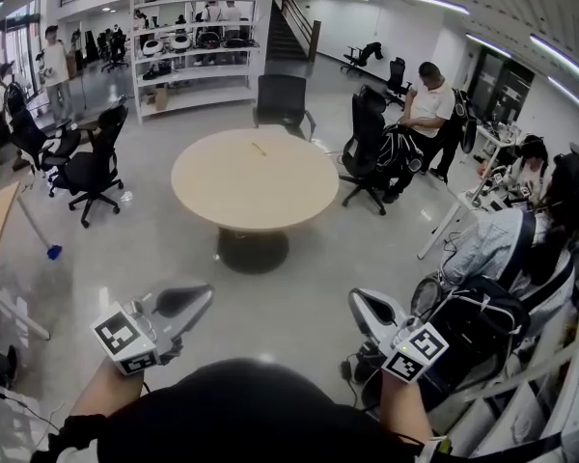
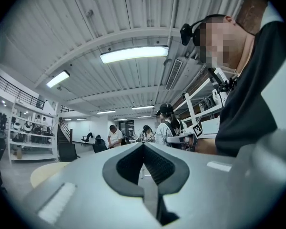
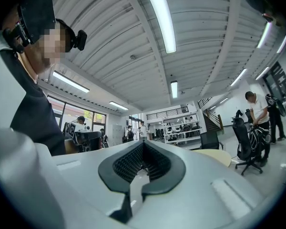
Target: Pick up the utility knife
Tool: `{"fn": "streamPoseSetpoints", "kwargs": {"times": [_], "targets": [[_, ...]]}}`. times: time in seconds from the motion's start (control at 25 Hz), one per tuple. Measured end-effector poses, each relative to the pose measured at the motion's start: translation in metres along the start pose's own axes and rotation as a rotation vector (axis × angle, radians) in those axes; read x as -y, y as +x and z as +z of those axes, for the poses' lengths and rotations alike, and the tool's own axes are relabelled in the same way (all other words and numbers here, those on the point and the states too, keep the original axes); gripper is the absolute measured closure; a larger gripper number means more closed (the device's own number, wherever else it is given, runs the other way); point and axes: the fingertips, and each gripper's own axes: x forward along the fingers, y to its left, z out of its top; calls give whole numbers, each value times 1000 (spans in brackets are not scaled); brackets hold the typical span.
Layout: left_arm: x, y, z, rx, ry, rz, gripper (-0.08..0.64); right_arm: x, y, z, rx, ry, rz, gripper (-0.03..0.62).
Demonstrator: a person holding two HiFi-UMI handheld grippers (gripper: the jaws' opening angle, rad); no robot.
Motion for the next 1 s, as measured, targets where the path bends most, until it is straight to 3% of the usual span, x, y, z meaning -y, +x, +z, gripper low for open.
{"fn": "streamPoseSetpoints", "kwargs": {"times": [0.28, 0.48, 0.68, 1.0], "targets": [[-3, 15, -4, -23, 0, -18, 566, 17, 1, -1, -19, 4, -12, 578], [-32, 7, -8, 33, -34, -30, 566, 19, 36, -10, -35, -1, -10, 578], [-99, -19, -29, -1, -21, 3, 566, 14, 102, -22, -56, -6, -10, 578], [-215, -74, -9, 21, -8, 20, 566, -14, 238, -13, -39, -24, 9, 578]]}}
